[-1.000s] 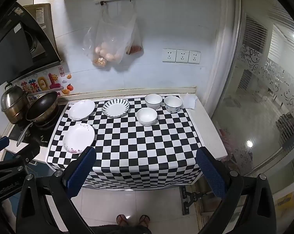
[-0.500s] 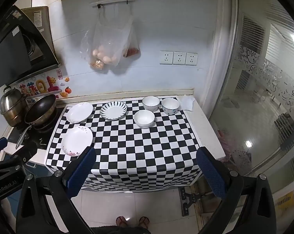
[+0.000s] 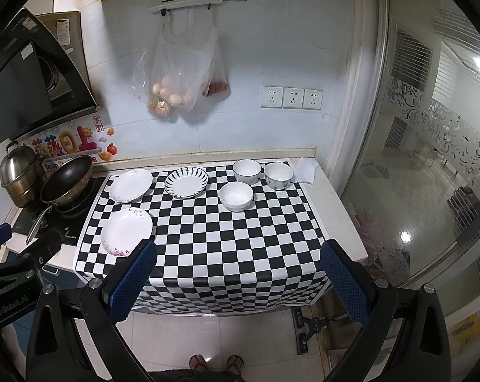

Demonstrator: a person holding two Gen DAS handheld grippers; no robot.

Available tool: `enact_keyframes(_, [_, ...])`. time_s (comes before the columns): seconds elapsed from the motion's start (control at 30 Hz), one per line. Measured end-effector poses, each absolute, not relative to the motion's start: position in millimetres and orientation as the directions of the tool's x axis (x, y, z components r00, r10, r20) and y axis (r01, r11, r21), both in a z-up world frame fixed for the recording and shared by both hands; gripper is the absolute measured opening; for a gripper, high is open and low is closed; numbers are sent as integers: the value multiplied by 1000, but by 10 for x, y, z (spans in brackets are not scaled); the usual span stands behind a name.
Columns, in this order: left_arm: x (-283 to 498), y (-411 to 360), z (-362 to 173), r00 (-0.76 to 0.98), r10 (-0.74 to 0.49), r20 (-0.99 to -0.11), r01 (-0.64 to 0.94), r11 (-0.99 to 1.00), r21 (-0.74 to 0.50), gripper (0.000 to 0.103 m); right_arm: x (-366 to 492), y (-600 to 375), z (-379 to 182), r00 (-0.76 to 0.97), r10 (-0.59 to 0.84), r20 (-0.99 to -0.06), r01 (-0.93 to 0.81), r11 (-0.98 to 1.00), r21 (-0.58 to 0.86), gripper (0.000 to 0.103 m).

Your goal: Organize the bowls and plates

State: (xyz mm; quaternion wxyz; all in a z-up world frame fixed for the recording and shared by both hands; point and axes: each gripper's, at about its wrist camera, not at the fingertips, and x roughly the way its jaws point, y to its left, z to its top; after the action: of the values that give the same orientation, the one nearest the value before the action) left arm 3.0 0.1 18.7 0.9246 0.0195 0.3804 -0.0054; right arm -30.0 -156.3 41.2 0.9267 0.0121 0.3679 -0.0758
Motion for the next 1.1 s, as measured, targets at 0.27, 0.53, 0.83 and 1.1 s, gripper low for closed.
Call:
enact_keyframes(0.27, [36,-4,185,712,3,-702,26,999,31,103,-333,-1490,456,724,-142,-674,157,987,-39,103])
enact_keyframes(0.53, [62,-14,210,713,2,-701,27,999,30,103,-327,-1499,449,722,-142,-677,161,986,-35,103])
enact_keyframes(0.83, [123,4,228,717,-3,-697,31,999,29,103,-303,-1504,458,723,-151,-675,175,984,-33,103])
enact_keyframes(1.1, [131,12,218,719,-3,-695,32,999,28,103,-292,-1503,459,723,-153,-674,177,984,-33,103])
